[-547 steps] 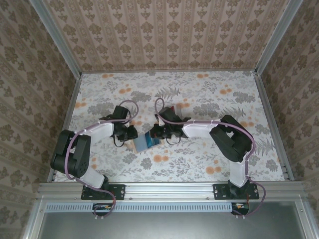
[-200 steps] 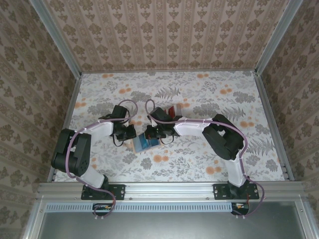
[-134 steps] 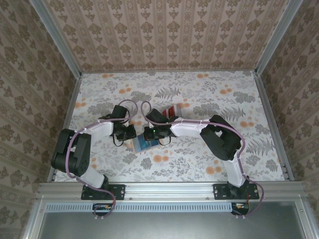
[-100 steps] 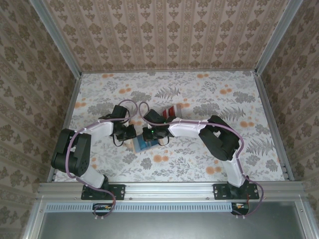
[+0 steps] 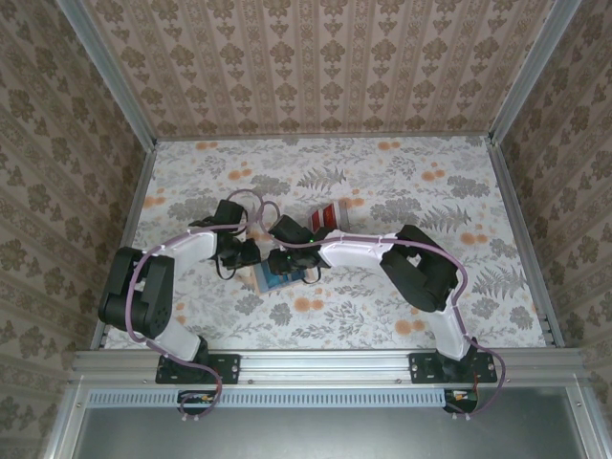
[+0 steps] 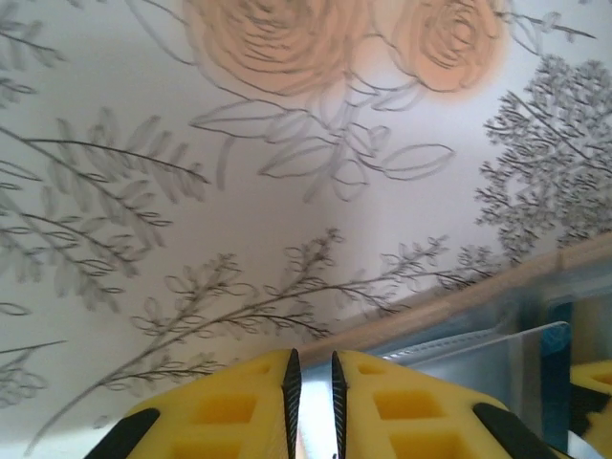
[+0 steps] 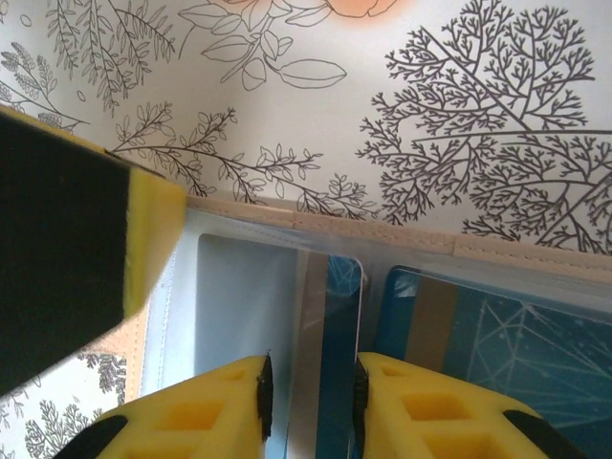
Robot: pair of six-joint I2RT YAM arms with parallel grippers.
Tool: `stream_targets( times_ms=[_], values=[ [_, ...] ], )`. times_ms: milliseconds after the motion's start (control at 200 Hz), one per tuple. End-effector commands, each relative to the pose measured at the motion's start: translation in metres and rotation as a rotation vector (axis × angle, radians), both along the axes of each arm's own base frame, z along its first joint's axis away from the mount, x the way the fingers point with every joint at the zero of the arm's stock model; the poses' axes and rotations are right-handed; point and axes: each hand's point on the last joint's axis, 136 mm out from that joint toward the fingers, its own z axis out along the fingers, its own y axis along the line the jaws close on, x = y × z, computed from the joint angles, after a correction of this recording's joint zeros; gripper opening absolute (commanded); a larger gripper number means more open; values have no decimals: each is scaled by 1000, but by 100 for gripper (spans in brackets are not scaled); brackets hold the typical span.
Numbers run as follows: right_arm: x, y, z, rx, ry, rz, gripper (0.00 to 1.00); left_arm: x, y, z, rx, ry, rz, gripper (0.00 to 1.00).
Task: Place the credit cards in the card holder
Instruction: Insert the credit card into the card slot.
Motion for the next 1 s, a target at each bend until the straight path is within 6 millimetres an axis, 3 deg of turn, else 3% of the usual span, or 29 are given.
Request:
stream_targets(
  times_ms=[0, 265, 455, 645, 685, 835, 995],
  values=[
    [-10, -22, 2, -90, 8, -6, 35, 0, 14, -2, 57, 11, 0, 20],
    [-10, -23, 10, -69, -4, -13, 38, 0, 24, 18, 42, -54, 29, 20],
    [-9, -21, 30, -26, -42, -12, 42, -8, 9, 3, -45, 1, 34, 19],
    [-9, -28, 33, -57, -56, -12, 47, -14, -4, -3, -97, 31, 25, 17],
    [-10, -30, 33, -59, -59, -16, 44, -16, -7, -4, -105, 42, 19, 17],
    [-11, -30, 23, -72, -42, -12, 16, -22, -12, -10, -95, 60, 3, 13],
    [-13, -31, 5, -109, -6, -10, 10, -29, -10, -17, -86, 83, 7, 9]
  ],
)
